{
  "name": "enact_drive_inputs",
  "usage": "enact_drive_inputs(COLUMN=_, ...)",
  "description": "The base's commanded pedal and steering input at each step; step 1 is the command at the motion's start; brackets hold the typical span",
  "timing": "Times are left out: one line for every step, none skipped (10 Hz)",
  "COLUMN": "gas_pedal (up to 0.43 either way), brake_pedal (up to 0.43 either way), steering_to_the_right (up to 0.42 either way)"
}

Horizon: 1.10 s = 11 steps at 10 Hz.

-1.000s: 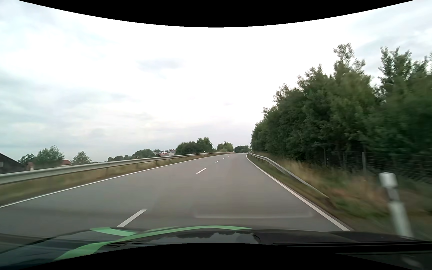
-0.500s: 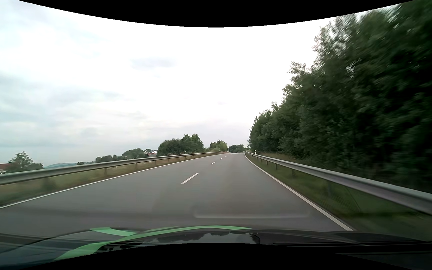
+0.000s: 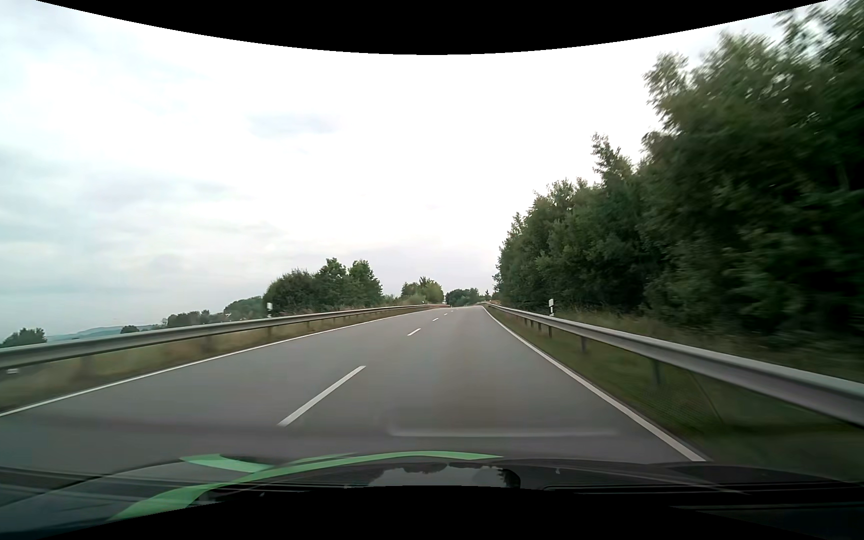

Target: Follow the waypoints while adhering to traffic rules and regulations

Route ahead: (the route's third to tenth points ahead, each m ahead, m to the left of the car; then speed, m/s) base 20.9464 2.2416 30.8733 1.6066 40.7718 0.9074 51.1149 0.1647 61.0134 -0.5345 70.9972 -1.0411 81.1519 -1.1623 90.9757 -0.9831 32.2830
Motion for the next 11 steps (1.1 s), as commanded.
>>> enact_drive_inputs(gas_pedal=0.421, brake_pedal=0.000, steering_to_the_right=0.008)
enact_drive_inputs(gas_pedal=0.421, brake_pedal=0.000, steering_to_the_right=0.007)
enact_drive_inputs(gas_pedal=0.421, brake_pedal=0.000, steering_to_the_right=0.007)
enact_drive_inputs(gas_pedal=0.378, brake_pedal=0.000, steering_to_the_right=0.006)
enact_drive_inputs(gas_pedal=0.350, brake_pedal=0.000, steering_to_the_right=0.005)
enact_drive_inputs(gas_pedal=0.331, brake_pedal=0.000, steering_to_the_right=0.005)
enact_drive_inputs(gas_pedal=0.331, brake_pedal=0.000, steering_to_the_right=0.004)
enact_drive_inputs(gas_pedal=0.331, brake_pedal=0.000, steering_to_the_right=0.004)
enact_drive_inputs(gas_pedal=0.311, brake_pedal=0.000, steering_to_the_right=0.004)
enact_drive_inputs(gas_pedal=0.299, brake_pedal=0.000, steering_to_the_right=0.004)
enact_drive_inputs(gas_pedal=0.287, brake_pedal=0.000, steering_to_the_right=0.003)
